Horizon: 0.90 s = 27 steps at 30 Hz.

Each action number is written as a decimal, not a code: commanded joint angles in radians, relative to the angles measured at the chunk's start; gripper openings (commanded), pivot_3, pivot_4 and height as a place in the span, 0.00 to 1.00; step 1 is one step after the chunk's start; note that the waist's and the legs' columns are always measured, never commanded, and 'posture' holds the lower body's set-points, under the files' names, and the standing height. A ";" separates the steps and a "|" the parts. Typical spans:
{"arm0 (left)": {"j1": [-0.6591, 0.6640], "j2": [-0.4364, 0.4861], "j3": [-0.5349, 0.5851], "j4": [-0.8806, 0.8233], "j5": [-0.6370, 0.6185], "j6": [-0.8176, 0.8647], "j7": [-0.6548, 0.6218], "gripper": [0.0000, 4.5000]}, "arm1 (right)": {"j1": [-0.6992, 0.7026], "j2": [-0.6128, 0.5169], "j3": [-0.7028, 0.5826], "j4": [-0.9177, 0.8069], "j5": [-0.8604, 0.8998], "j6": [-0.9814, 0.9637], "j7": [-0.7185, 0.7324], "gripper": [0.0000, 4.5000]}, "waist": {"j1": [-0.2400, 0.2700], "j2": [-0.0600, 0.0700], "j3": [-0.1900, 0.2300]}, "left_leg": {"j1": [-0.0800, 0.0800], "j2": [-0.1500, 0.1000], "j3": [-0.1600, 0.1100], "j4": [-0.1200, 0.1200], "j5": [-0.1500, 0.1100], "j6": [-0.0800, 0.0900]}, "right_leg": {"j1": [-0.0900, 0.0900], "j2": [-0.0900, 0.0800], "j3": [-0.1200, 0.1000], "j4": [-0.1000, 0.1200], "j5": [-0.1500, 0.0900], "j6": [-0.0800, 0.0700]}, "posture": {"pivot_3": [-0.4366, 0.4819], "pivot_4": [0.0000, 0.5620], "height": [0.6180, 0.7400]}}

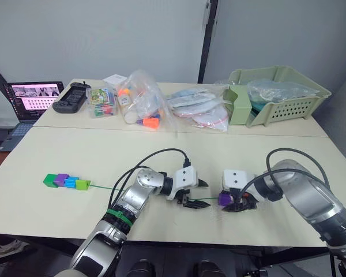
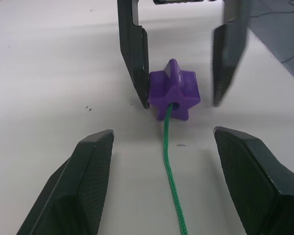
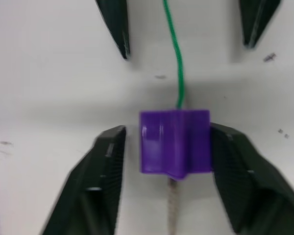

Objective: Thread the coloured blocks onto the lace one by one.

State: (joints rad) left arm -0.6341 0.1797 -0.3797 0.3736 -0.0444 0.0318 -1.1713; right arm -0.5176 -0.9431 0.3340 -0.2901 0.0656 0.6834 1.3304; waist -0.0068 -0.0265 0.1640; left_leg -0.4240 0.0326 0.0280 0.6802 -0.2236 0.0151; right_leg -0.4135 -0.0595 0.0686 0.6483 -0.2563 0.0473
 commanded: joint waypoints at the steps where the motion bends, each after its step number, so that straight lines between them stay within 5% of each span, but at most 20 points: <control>1: -0.002 -0.012 -0.002 -0.040 -0.024 0.004 -0.002 0.76 | 0.002 -0.049 -0.100 -0.050 0.056 0.047 -0.003 0.97 | 0.002 0.000 0.000 | 0.000 0.000 0.000 0.000 0.000 0.000 | 0.000 0.000 0.000 0.000 0.000 0.000 | 0.48 0.27 0.94; 10: -0.023 -0.077 -0.028 -0.007 -0.021 -0.006 0.014 0.76 | 0.131 -0.186 -0.325 -0.203 0.244 0.257 -0.026 0.99 | 0.010 0.000 0.000 | 0.000 0.000 0.000 0.000 0.000 0.000 | 0.000 0.000 0.000 0.000 0.000 0.000 | 0.48 0.27 0.94; 27: -0.071 -0.180 -0.082 0.137 0.067 -0.041 0.109 0.76 | 0.415 -0.195 -0.569 -0.401 0.379 0.406 -0.245 0.99 | 0.018 0.000 0.000 | 0.000 0.000 0.000 0.000 0.000 0.000 | 0.001 0.000 0.000 -0.001 0.000 0.000 | 0.48 0.27 0.94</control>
State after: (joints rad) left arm -0.6798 0.0170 -0.4569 0.5170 0.0176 0.0184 -1.0773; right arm -0.1043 -1.1305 -0.1893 -0.6626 0.4238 1.0843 1.1020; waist 0.0109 -0.0267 0.1642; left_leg -0.4240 0.0321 0.0279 0.6804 -0.2236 0.0152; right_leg -0.4126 -0.0595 0.0689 0.6474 -0.2564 0.0477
